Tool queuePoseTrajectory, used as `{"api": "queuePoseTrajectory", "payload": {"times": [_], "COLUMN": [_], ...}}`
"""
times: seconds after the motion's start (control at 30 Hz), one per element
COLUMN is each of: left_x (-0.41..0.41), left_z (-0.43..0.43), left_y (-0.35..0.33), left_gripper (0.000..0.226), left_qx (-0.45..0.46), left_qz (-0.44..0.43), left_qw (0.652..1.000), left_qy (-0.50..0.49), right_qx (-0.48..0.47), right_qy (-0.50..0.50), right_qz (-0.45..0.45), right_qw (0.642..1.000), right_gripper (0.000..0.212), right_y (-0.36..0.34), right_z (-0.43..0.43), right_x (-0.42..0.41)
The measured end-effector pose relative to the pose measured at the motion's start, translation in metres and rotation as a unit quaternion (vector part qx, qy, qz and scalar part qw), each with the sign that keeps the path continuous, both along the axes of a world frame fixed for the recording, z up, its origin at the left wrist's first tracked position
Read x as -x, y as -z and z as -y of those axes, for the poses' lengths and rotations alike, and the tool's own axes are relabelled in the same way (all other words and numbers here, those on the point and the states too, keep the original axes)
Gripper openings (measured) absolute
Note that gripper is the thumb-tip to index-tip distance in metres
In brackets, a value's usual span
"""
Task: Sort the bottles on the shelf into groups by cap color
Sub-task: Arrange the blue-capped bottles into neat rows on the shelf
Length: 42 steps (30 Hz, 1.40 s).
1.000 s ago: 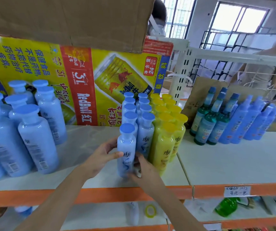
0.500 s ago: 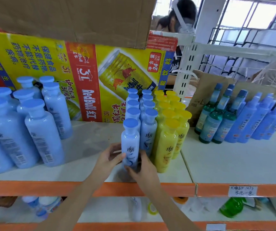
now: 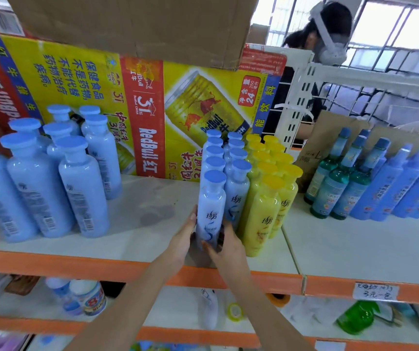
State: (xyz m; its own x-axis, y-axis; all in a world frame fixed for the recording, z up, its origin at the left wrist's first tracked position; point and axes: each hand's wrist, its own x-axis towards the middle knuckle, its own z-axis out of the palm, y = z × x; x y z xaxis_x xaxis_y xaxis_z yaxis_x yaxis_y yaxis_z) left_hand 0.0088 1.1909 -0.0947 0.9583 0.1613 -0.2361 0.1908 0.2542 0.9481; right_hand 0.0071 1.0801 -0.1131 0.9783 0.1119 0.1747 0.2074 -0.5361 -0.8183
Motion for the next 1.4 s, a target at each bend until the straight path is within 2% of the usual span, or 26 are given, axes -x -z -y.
{"api": "queuePoseTrajectory", "payload": {"times": [0.1, 0.5, 0.73, 0.8, 0.87, 0.93, 1.07, 1.23, 1.33, 1.4], "left_x": [0.0, 0.003, 0.007, 0.012, 0.016, 0.024, 0.044, 0.072, 0.077, 0.08], "left_z": [-0.001, -0.001, -0.008, -0.013, -0.021, -0.031, -0.06, -0.091, -0.112, -0.13], "left_y": [0.004, -0.001, 0.004, 0.003, 0.006, 0.005, -0.006, -0.047, -0.07, -0.082], "left_gripper": [0.037, 0.04, 0.039, 0.035, 0.04, 0.047, 0.049, 0.051, 0.058, 0.058], "left_qx": [0.033, -0.003, -0.02, -0.049, -0.115, -0.195, -0.377, -0.497, -0.579, -0.61], "left_qz": [0.014, 0.028, 0.06, 0.081, 0.113, 0.136, 0.182, 0.243, 0.269, 0.281], "left_qw": [0.999, 0.999, 0.998, 0.995, 0.986, 0.971, 0.908, 0.833, 0.769, 0.74], "left_qy": [0.011, 0.014, 0.012, 0.025, 0.034, 0.028, 0.014, -0.014, -0.024, -0.038], "right_qx": [-0.001, 0.005, 0.044, 0.054, 0.072, 0.11, 0.212, 0.24, 0.253, 0.261], "right_qy": [0.004, 0.008, 0.011, 0.006, -0.004, -0.036, -0.076, -0.08, -0.08, -0.091], "right_qz": [0.002, -0.005, -0.002, 0.008, 0.017, 0.031, 0.067, 0.185, 0.195, 0.216], "right_qw": [1.0, 1.0, 0.999, 0.999, 0.997, 0.993, 0.972, 0.95, 0.944, 0.936], "right_gripper": [0.063, 0.065, 0.062, 0.061, 0.069, 0.076, 0.074, 0.066, 0.065, 0.064], "right_y": [-0.001, -0.006, -0.01, -0.014, -0.02, -0.03, -0.058, -0.094, -0.118, -0.132], "right_z": [0.0, -0.002, 0.002, 0.003, 0.006, 0.012, 0.027, 0.033, 0.029, 0.019], "right_x": [-0.001, 0.001, 0.004, 0.009, 0.015, 0.024, 0.041, 0.052, 0.053, 0.049]}}
